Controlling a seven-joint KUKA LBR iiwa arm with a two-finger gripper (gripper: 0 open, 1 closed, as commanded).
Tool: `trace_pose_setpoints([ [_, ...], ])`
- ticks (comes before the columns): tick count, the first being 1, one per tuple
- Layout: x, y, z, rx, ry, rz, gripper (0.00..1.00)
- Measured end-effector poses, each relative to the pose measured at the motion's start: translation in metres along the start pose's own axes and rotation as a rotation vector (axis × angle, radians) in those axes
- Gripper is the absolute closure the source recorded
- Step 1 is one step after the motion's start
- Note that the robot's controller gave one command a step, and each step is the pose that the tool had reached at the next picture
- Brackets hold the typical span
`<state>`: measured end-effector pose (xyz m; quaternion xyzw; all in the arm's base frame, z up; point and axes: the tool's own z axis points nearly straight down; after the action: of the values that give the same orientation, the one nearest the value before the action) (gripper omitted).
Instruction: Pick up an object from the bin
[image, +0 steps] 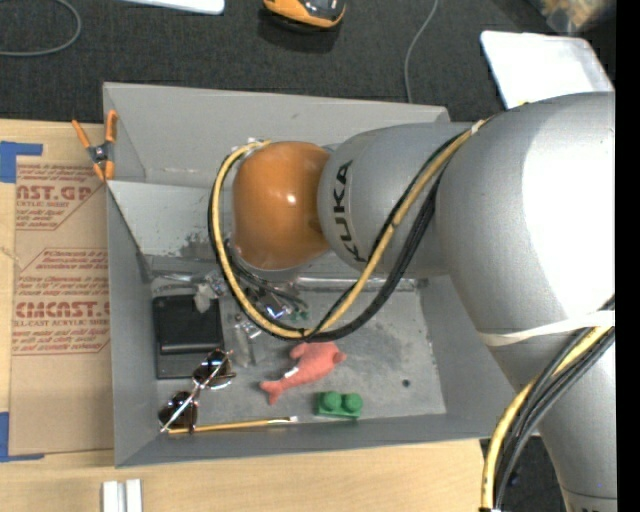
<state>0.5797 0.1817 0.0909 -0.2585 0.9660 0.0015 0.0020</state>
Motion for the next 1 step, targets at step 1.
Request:
trace_pose_setpoints([
  [1, -0.0002, 0.0154, 0.0086, -0.001, -0.002, 0.152, 0.00],
])
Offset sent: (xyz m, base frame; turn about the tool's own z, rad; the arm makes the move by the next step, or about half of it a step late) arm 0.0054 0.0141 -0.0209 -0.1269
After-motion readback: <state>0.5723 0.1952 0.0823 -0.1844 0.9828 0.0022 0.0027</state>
